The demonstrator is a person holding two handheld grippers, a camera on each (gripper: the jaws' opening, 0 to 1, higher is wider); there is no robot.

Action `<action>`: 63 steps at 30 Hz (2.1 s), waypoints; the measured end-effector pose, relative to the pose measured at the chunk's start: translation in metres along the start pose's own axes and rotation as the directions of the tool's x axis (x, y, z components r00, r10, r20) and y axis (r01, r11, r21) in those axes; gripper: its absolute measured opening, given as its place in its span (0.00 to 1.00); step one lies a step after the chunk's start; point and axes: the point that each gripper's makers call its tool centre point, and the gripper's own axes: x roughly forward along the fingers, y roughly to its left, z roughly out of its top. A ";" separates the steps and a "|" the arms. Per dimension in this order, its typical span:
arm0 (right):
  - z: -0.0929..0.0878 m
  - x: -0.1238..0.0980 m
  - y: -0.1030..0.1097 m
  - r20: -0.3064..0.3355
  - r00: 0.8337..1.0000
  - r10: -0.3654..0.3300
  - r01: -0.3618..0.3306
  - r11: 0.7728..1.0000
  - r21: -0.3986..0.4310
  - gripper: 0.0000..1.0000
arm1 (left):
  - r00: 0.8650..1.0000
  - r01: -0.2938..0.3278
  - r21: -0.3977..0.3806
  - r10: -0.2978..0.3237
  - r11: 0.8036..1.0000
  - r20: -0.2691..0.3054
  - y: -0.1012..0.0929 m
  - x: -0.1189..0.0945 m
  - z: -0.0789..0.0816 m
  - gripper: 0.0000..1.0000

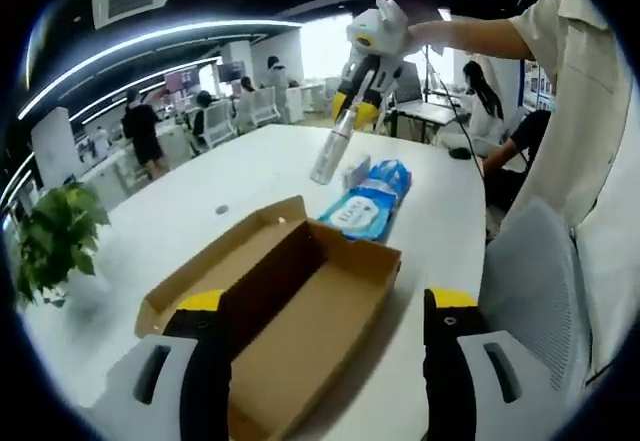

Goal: Operate the shoe box by opening the lid, removing the specified soft item, and placing it in the target area until the item is outside and the box remains undamaged.

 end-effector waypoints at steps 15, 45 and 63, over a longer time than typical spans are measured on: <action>-0.029 0.039 -0.022 -0.191 0.978 0.083 -0.093 0.995 -0.046 0.16 | 0.998 -0.062 -0.071 0.063 0.996 0.008 0.008 -0.020 -0.013 0.98; -0.077 0.099 -0.030 -0.468 0.870 0.157 -0.238 0.964 -0.120 0.17 | 0.989 -0.147 -0.177 0.147 0.973 -0.014 0.008 -0.045 -0.045 0.99; -0.063 0.099 -0.027 -0.423 0.882 0.208 -0.229 0.973 0.000 0.17 | 0.987 -0.162 -0.217 0.160 0.963 -0.026 0.008 -0.046 -0.056 0.95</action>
